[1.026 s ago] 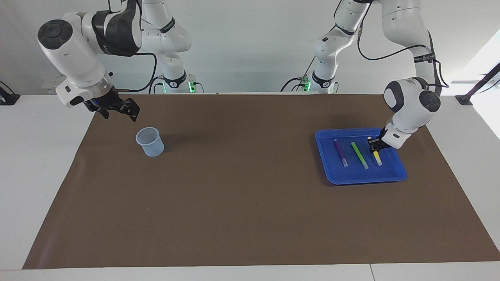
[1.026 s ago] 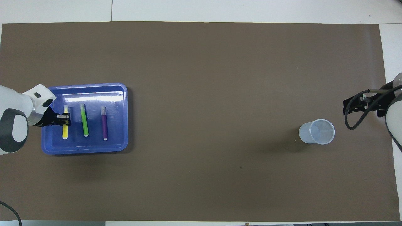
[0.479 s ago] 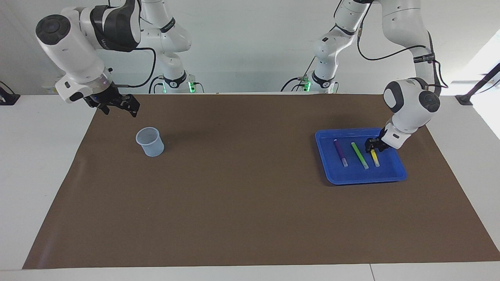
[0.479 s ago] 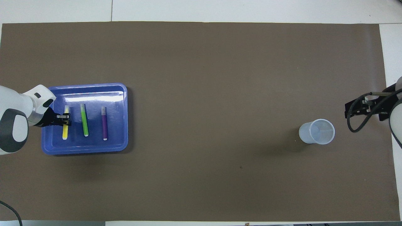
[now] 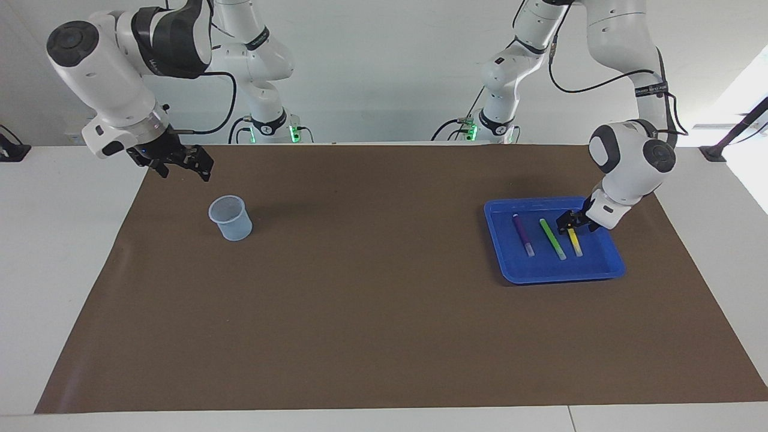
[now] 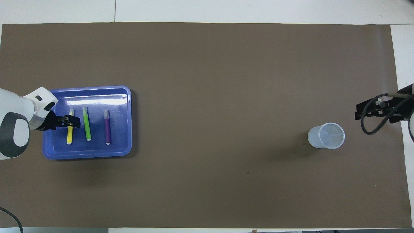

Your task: Right arm passes pens to left for tray arrangement

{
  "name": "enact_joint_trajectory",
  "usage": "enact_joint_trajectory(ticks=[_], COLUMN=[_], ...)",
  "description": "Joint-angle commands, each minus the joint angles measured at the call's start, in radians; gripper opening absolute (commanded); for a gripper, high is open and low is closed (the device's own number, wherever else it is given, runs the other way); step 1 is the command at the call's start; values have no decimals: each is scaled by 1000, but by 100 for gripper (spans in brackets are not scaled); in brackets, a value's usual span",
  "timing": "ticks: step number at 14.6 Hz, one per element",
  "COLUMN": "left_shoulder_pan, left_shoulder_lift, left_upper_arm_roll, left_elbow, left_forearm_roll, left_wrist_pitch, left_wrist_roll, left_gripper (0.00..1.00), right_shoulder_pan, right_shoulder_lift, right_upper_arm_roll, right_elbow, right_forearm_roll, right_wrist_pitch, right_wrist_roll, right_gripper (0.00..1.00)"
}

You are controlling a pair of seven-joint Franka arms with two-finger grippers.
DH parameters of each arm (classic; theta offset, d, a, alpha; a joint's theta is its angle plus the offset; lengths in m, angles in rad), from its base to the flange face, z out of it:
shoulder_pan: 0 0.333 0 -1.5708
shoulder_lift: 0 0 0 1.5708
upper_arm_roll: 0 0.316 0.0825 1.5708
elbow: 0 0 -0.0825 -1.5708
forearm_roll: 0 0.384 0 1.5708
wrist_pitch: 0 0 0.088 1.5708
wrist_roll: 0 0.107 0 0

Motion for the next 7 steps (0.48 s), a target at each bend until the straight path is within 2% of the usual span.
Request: enact_joint_trajectory(ticks=[1,4,7], left_shoulder_pan=[1,-7,-70], left_shoulder_lift=[6,6,6], left_upper_arm_roll=[-7,-10,-10], left_elbow=[8,25,78], left_forearm_roll=[21,19,16], left_wrist_pitch=[7,-18,-85], left_wrist_roll=[-4,-28,-100], left_gripper=[100,100,100], right_shoulder_pan=[-16,-7,-7], right_shoulder_lift=[-12,-29,-3], right_upper_arm_roll=[-3,-6,-21], right_elbow=[1,39,101], right_forearm_roll=[27,25,15], right_wrist_pitch=[4,-45,-60], right_wrist_roll=[-23,-22,-22], right_gripper=[100,100,100])
